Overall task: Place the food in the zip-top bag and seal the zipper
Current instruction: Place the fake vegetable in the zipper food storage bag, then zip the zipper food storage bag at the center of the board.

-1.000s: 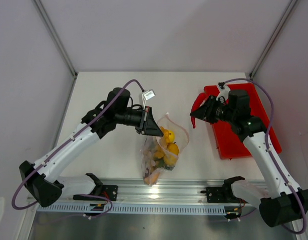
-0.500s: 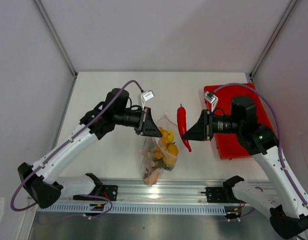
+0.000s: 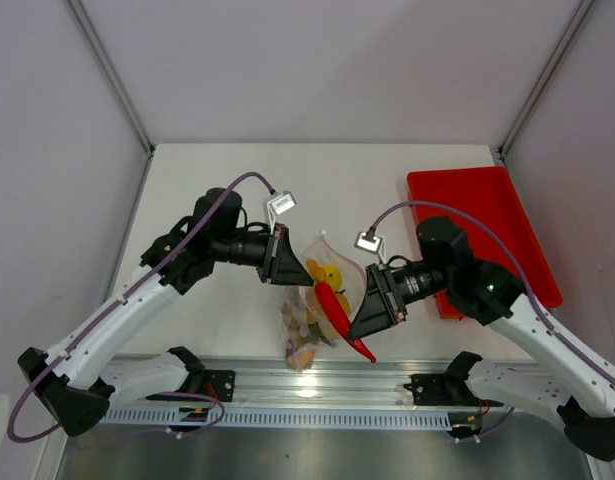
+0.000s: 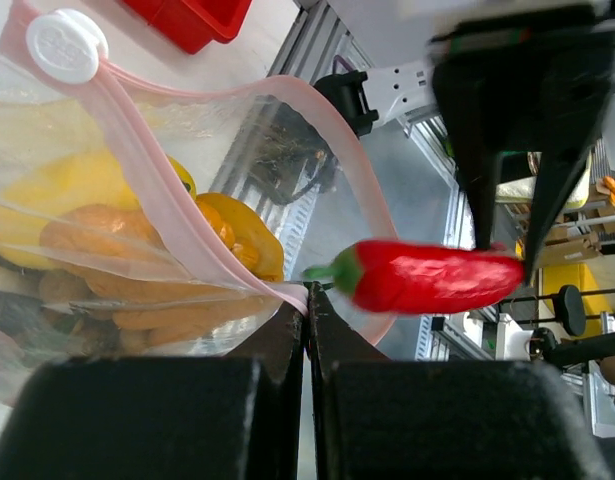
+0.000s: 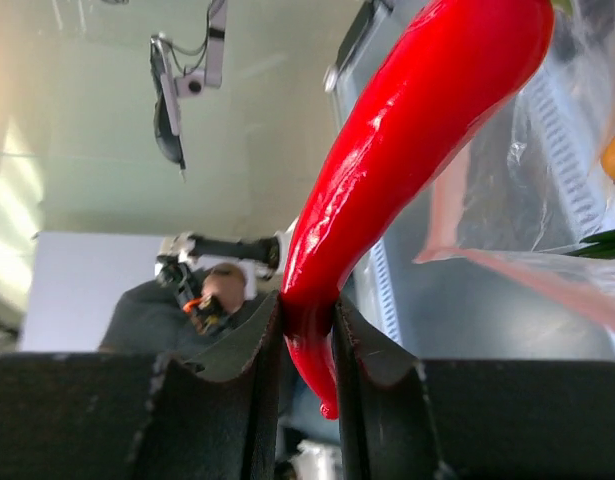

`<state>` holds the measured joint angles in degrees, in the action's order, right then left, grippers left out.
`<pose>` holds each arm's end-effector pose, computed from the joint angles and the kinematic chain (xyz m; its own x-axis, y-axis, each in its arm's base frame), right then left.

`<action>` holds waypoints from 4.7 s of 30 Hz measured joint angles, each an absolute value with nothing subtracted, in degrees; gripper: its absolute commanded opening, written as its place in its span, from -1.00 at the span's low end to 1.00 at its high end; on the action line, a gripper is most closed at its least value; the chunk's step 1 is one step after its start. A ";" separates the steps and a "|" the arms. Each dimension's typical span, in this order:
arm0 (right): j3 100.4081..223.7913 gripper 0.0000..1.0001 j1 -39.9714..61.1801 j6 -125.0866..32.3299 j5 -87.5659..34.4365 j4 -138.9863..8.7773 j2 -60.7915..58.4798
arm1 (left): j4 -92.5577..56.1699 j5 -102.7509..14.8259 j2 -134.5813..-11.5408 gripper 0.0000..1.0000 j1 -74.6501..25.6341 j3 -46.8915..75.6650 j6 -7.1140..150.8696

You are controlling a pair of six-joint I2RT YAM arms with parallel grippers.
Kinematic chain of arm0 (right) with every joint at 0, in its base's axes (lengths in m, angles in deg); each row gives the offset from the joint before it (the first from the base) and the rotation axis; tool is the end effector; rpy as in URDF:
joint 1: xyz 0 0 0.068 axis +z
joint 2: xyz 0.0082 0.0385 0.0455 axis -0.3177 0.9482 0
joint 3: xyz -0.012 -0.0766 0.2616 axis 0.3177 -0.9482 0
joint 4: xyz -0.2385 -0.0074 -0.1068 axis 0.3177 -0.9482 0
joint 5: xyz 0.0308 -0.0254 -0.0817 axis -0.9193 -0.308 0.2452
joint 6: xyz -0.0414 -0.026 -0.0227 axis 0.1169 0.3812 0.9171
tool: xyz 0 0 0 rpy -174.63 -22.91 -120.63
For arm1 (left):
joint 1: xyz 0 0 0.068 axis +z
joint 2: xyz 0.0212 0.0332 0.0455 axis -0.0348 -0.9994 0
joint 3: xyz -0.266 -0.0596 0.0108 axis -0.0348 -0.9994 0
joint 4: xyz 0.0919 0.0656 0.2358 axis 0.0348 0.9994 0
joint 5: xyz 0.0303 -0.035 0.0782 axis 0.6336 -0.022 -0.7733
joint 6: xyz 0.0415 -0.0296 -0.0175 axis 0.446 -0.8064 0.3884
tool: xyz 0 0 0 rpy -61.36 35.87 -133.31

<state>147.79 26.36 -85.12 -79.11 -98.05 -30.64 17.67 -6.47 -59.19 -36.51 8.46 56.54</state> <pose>0.0995 0.1426 0.3839 -0.8524 -0.3479 -0.3904 -0.4352 0.0578 0.8985 0.1561 -0.1568 0.3776 -0.7574 0.1989 -0.6220 0.6522 0.2762 -0.7059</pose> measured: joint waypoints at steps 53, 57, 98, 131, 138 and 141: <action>167.83 0.36 29.44 -75.88 -52.53 -114.66 -3.21 | 21.62 -11.95 -53.97 -0.99 -41.01 9.31 61.11; 169.73 0.57 27.91 -73.15 -49.69 -117.28 -6.40 | 21.49 -13.94 -54.28 -0.99 -41.01 9.37 60.47; 138.82 0.90 -27.23 -70.92 -14.83 -118.07 -14.29 | 7.81 -11.17 -43.08 -0.99 -38.74 -5.62 53.02; 151.00 0.55 14.01 -68.08 -31.87 -105.72 -21.27 | 12.03 -27.54 -41.88 -0.99 -37.62 -1.51 49.28; 149.82 0.45 14.40 -67.75 -40.73 -100.30 -31.08 | 12.84 -31.78 -41.64 -0.99 -37.58 -1.38 47.86; 149.80 0.48 16.04 -67.68 -46.63 -97.79 -31.87 | 14.17 -32.80 -41.34 -0.99 -37.58 -1.05 47.49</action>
